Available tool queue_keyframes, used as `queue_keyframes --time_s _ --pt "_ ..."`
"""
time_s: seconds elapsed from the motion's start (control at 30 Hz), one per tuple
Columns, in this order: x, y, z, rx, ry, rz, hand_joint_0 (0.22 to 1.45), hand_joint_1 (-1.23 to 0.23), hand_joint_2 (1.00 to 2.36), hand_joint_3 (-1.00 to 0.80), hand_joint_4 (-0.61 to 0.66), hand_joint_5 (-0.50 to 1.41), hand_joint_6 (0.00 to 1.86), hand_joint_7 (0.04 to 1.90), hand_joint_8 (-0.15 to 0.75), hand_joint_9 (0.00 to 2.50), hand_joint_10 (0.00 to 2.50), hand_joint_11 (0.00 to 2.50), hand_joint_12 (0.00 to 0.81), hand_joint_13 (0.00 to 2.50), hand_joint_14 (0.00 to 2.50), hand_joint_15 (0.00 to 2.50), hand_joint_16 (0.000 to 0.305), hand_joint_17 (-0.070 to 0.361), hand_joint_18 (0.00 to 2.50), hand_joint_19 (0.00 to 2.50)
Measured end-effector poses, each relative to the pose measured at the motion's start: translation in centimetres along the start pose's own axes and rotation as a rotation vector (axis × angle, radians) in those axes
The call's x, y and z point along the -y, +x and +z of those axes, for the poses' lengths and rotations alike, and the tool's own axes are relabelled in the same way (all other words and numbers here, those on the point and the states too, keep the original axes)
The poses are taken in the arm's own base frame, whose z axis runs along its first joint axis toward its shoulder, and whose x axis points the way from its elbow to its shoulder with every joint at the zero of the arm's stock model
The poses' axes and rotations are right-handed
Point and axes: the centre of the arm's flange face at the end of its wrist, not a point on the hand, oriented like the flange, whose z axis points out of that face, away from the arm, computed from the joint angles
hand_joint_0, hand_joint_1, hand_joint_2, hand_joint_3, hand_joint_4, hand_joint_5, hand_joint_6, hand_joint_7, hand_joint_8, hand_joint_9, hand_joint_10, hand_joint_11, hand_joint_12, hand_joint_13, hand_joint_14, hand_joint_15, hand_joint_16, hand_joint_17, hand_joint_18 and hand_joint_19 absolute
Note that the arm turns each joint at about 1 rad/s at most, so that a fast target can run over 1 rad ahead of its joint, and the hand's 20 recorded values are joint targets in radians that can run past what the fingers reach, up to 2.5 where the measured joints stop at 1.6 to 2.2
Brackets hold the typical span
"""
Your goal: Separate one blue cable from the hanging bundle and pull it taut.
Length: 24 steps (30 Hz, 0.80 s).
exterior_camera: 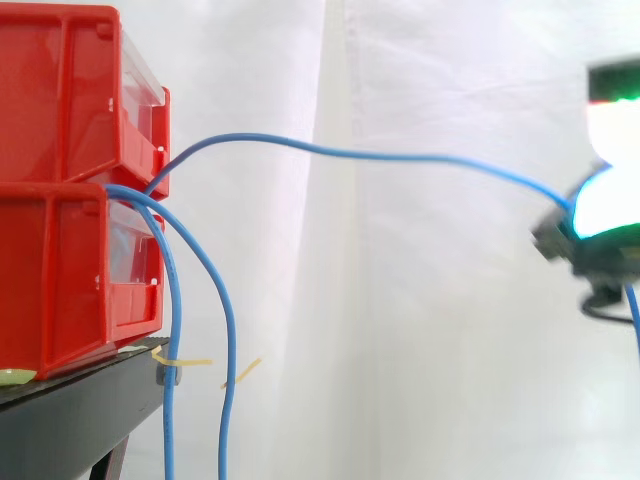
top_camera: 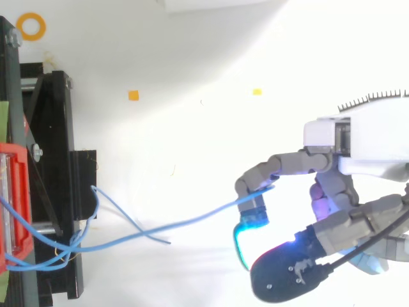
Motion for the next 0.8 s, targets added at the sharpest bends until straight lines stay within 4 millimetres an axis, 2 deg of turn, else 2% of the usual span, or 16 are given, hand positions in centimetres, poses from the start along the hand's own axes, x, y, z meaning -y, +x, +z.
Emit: queue_keyframes --time_s 0.13,0.33,0.8 --pt "-1.5 0.0 0.2 -0.004 -0.106 0.018 0.74 -0.69 1.02 -0.22 0.02 0.15 0.5 1.35 0.193 2.32 0.04 1.04 0.316 1.64 0.02 1.03 0.04 0.091 1.06 0.91" --pt "-2.6 0.0 0.8 -0.006 -0.194 0.031 0.73 -0.69 1.02 -0.21 0.03 0.15 0.5 1.34 0.193 2.32 0.04 1.03 0.311 1.65 0.02 1.04 0.04 0.091 1.06 0.9" --pt "-3.2 0.1 1.1 -0.009 -0.239 0.038 0.74 -0.69 1.02 -0.22 0.02 0.15 0.5 1.35 0.193 2.32 0.04 1.04 0.315 1.65 0.02 1.04 0.04 0.091 1.05 0.91"
